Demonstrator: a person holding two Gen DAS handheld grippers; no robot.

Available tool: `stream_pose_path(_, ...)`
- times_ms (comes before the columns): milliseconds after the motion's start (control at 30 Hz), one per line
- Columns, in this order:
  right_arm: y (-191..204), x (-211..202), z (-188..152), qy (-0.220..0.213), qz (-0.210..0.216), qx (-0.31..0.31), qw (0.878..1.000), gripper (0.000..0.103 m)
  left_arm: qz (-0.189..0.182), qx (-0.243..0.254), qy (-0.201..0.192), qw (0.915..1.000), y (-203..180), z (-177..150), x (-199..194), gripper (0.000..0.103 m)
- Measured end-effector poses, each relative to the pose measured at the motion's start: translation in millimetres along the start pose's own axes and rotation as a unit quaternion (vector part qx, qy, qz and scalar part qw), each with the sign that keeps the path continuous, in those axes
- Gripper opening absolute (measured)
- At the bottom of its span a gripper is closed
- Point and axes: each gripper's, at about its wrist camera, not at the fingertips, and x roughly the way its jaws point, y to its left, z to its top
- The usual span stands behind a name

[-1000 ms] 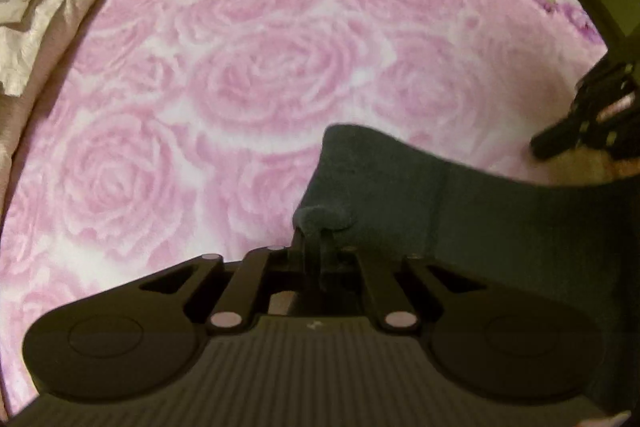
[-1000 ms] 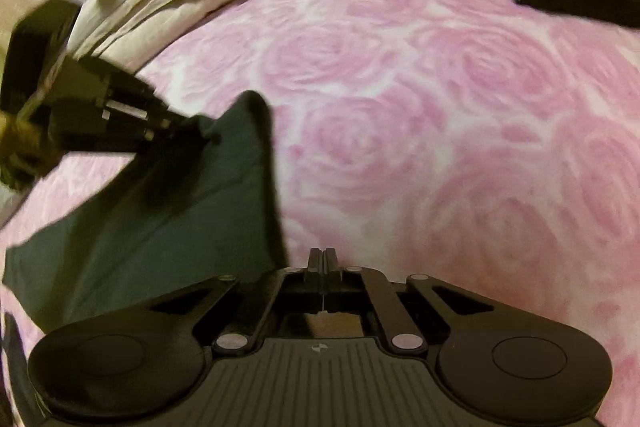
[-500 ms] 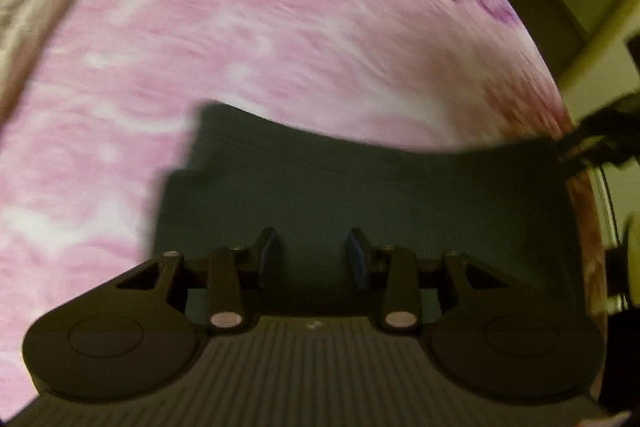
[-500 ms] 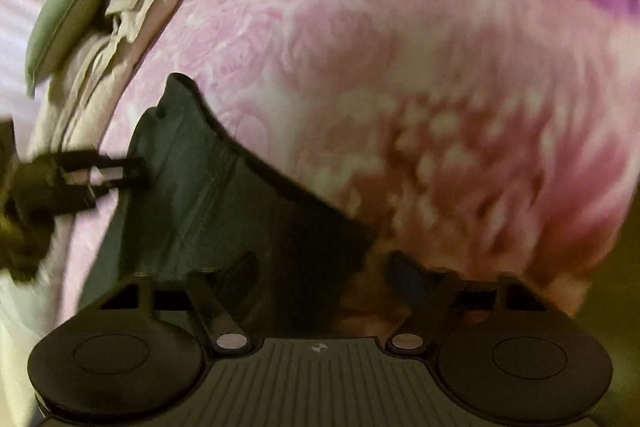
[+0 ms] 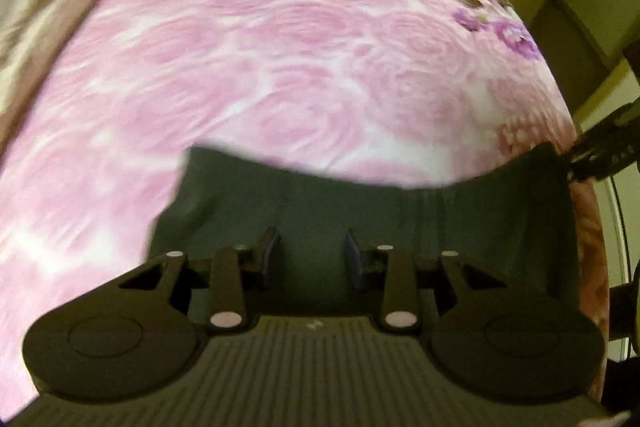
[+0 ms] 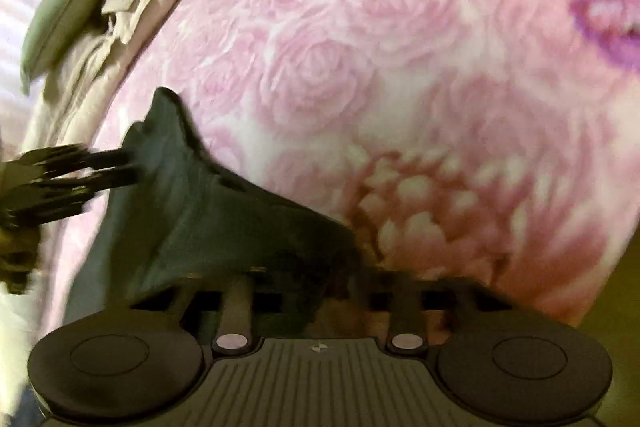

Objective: Fold clothes

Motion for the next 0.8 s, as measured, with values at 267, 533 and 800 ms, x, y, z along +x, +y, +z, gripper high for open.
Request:
stream_pose_path(267,95,-24,-53,-0.02,-0.032,-0.156,0.987,0.064,0.14,-0.059,0.068,0.986,26,-197,-138,0.053)
stream_pose_path(533,233,12,-181,0.067,0.046,-0.362,0.929,0.064,0.185,0.013,0.179,0.9661,-45,-413,-211,0.061)
stream_pose_path(800,320,47,-289,0.094,0.068,-0.556,0.823,0.064,0.17,0.051,0.107,0.9783,-9,-465,-207,0.065)
